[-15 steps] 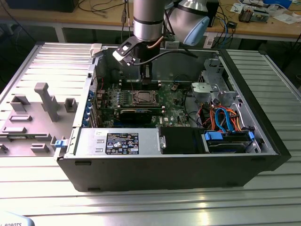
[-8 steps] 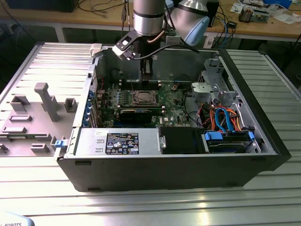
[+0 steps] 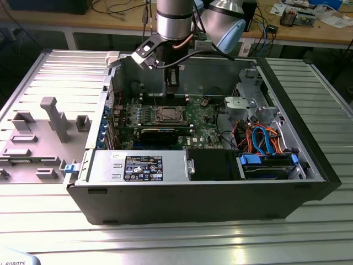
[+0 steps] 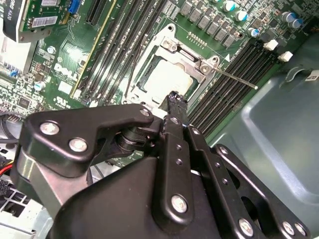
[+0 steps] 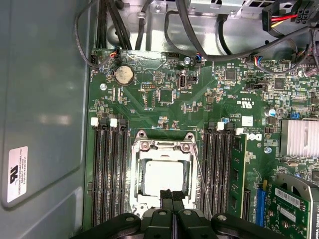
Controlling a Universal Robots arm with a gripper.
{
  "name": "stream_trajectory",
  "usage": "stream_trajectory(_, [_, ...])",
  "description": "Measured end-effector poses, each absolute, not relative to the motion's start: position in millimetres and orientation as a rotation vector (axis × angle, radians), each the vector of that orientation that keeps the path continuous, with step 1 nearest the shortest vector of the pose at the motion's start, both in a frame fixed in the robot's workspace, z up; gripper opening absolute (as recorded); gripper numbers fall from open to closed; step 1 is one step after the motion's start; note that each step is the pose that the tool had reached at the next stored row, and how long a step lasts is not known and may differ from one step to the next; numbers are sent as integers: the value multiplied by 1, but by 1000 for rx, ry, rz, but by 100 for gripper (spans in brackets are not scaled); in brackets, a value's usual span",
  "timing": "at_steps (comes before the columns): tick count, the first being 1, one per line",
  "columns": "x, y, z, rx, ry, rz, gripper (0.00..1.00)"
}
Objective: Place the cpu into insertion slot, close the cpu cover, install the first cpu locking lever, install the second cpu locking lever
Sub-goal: 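Install the first cpu locking lever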
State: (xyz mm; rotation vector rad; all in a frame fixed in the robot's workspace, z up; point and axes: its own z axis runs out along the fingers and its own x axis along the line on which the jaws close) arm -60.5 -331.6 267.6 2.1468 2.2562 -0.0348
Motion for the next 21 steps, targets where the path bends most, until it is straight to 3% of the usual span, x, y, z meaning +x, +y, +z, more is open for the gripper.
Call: stream_trajectory(21, [-61, -332, 268, 1899, 2466, -30, 12])
